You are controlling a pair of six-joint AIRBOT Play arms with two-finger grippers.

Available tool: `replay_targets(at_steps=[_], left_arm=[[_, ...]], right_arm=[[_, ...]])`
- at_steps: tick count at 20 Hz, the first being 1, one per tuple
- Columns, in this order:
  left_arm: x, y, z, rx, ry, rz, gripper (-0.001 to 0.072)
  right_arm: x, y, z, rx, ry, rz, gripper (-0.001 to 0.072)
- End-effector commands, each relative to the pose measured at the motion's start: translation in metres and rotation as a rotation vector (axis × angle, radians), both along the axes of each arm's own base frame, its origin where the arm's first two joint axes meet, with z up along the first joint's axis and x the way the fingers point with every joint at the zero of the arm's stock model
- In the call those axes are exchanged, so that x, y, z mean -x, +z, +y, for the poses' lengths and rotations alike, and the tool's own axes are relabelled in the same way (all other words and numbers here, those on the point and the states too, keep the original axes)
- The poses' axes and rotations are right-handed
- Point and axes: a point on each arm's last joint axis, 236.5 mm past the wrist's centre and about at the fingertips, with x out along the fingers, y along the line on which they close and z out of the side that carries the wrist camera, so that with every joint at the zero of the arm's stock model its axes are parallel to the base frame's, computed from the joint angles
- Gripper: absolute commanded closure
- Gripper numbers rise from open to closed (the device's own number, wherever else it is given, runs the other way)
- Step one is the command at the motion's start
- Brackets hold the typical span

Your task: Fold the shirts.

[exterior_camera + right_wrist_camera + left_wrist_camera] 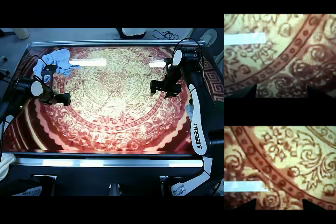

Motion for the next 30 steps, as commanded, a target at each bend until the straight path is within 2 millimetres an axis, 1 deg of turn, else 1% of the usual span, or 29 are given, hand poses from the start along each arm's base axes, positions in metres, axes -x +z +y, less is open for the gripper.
replay_targets(at_steps=[1,2,3,4,5,6,7,8,9,10,11,12,13,14,15,17,19,22,24,26,28,30], left_arm=[[-0.016,0.006,-0.010,0.038,-0.005,-0.070,0.0030],[-0.023,0.010,-0.019,0.083,-0.002,-0.101,0.0029],[-0.034,0.017,-0.029,0.134,0.002,-0.155,0.0029],[-0.049,0.030,-0.040,0.197,0.011,-0.231,0.0029],[-0.063,0.045,-0.045,0.222,0.007,-0.304,0.0008],[-0.084,0.066,-0.043,0.220,-0.003,-0.411,0.0009],[-0.104,0.080,-0.034,0.217,0.015,-0.471,0.0009],[-0.126,0.086,-0.016,0.210,0.054,-0.479,0.0009],[-0.149,0.086,0.007,0.197,0.098,-0.469,0.0008],[-0.175,0.082,0.034,0.190,0.153,-0.455,0.0009],[-0.195,0.075,0.063,0.202,0.225,-0.435,0.0009],[-0.213,0.063,0.094,0.228,0.316,-0.405,0.0009],[-0.223,0.048,0.119,0.259,0.385,-0.369,0.0009],[-0.230,0.030,0.141,0.309,0.441,-0.338,0.0009],[-0.232,0.013,0.154,0.376,0.491,-0.314,0.0009],[-0.231,-0.021,0.176,0.496,0.595,-0.283,0.0009],[-0.233,-0.040,0.191,0.515,0.645,-0.305,0.0009],[-0.250,-0.050,0.196,0.506,0.652,-0.375,0.0009],[-0.258,-0.059,0.200,0.501,0.666,-0.408,0.0009],[-0.255,-0.071,0.216,0.460,0.674,-0.403,0.0010],[-0.249,-0.075,0.237,0.400,0.677,-0.406,0.0010],[-0.249,-0.077,0.251,0.395,0.707,-0.425,0.0010]], right_arm=[[-0.003,0.000,0.001,-0.002,0.000,-0.014,0.0041],[-0.008,0.001,0.001,-0.003,-0.002,-0.033,0.0040],[-0.011,0.001,0.000,0.000,-0.003,-0.048,0.0039],[-0.013,0.001,0.000,0.001,-0.003,-0.053,0.0040],[-0.013,0.001,0.000,0.001,-0.003,-0.054,0.0040],[-0.013,0.001,0.000,0.002,-0.003,-0.056,0.0040],[-0.014,0.001,0.000,0.000,-0.004,-0.061,0.0040],[-0.015,0.001,0.000,0.000,-0.004,-0.063,0.0039],[-0.016,0.002,0.001,-0.002,-0.004,-0.068,0.0039],[-0.016,0.002,0.002,-0.006,-0.004,-0.069,0.0039],[-0.016,0.002,0.002,-0.007,-0.004,-0.067,0.0039],[-0.016,0.002,0.003,-0.009,-0.004,-0.067,0.0039],[-0.016,0.002,0.004,-0.014,-0.004,-0.067,0.0040],[-0.016,0.002,0.007,-0.028,-0.003,-0.066,0.0041],[-0.016,0.003,0.011,-0.045,-0.001,-0.069,0.0041],[-0.020,0.004,0.019,-0.077,0.001,-0.084,0.0042],[-0.025,0.006,0.027,-0.110,0.012,-0.108,0.0042],[-0.029,0.009,0.036,-0.148,0.036,-0.132,0.0043],[-0.030,0.010,0.037,-0.150,0.036,-0.136,0.0043],[-0.029,0.009,0.037,-0.150,0.036,-0.133,0.0044],[-0.026,0.009,0.036,-0.148,0.039,-0.117,0.0044],[-0.026,0.009,0.037,-0.149,0.039,-0.118,0.0044]])
